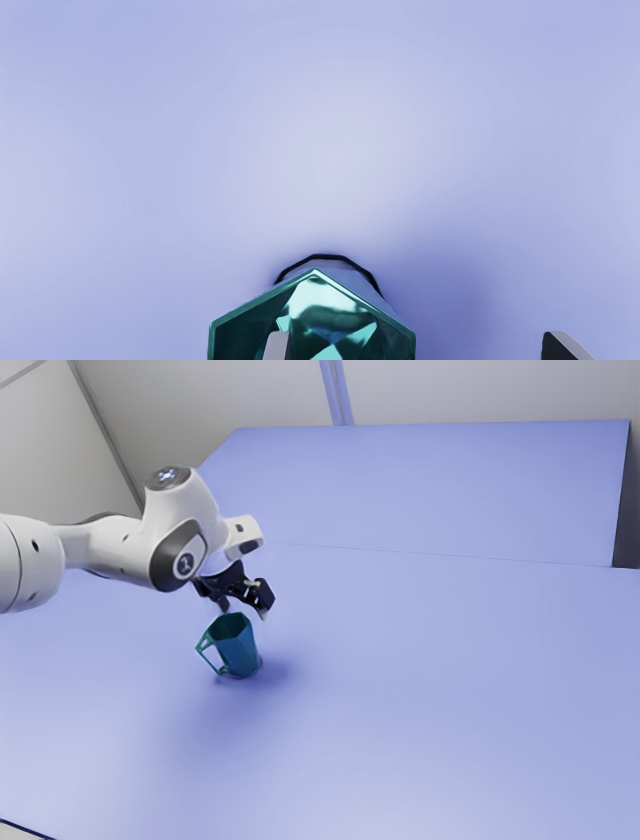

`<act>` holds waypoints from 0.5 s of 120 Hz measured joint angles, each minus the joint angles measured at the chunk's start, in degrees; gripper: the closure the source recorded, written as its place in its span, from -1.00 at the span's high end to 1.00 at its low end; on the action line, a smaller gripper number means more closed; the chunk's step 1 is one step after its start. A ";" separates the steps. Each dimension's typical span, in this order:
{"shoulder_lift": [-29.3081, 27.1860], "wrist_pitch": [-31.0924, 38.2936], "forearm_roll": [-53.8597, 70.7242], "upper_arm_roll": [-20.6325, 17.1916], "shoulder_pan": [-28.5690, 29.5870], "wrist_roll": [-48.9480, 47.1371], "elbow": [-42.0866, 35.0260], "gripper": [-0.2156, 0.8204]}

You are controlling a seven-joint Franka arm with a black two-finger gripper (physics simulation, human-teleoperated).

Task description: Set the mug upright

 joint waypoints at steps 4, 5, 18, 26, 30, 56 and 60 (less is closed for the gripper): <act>-0.55 -0.03 -0.03 0.00 0.00 0.04 0.26 0.48; -0.68 -0.11 -0.02 0.00 0.00 0.05 0.42 0.49; -1.38 -2.99 0.09 0.04 -0.06 0.20 4.02 0.52; -1.48 -5.99 0.05 0.05 -0.10 0.28 7.38 0.54; -1.50 -7.62 -0.02 0.05 -0.11 0.30 9.04 0.55; -1.35 -18.33 -0.40 0.00 -0.11 0.37 20.05 0.57; -1.38 -20.19 -0.42 0.00 -0.12 0.39 21.74 0.57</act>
